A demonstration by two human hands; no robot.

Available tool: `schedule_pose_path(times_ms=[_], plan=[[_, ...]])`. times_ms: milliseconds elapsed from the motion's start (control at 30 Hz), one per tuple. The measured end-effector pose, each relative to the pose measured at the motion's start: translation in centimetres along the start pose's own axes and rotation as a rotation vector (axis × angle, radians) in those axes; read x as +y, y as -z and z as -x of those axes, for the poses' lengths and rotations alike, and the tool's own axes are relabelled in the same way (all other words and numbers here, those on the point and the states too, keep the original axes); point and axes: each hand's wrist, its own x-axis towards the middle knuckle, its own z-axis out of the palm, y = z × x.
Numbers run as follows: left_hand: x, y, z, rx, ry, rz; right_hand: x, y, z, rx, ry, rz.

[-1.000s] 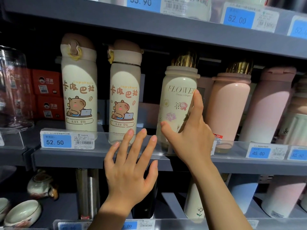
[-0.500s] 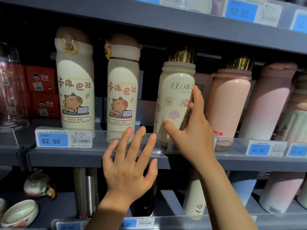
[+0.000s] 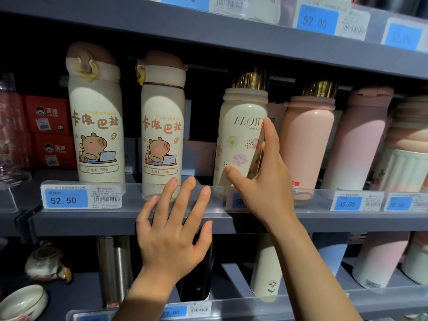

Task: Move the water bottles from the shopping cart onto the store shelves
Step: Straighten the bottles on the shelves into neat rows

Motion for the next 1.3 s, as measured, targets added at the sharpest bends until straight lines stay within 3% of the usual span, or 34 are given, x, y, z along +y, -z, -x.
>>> schedule_pose_path(times_ms=[200, 333, 400, 467, 700, 1067, 1300], plan=[[0.2, 0.2, -0.1, -0.017, 0.022, 0.022, 0.2, 0.4, 0.4, 0.02, 0.076, 0.057], [0.4, 0.3, -0.1, -0.018, 0.04, 0.039, 1.7, 1.3, 1.1, 0.317, 0.234, 0.121], [0.4, 0.2, -0.1, -0.016, 0.037, 0.04, 2.7, 2.1, 0.9, 0.48, 0.19, 0.174], [0.4, 0.2, 0.0, -0.014, 0.038, 0.046, 3.7, 3.0, 0.4, 0.534, 0.066, 0.208], [0.3, -0.4, 0.1, 0.035, 0.016, 0.037, 5.5, 3.1, -0.2, 0.424, -0.116, 0.191], [0.2, -0.3, 0.2, 0.025, 0.023, 0.033, 6.0, 4.5, -0.2, 0.355, -0.148, 0.018], [0.3, -0.2, 0.2, 0.016, 0.032, 0.035, 6.4, 4.5, 0.0, 0.335, -0.128, 0.15]])
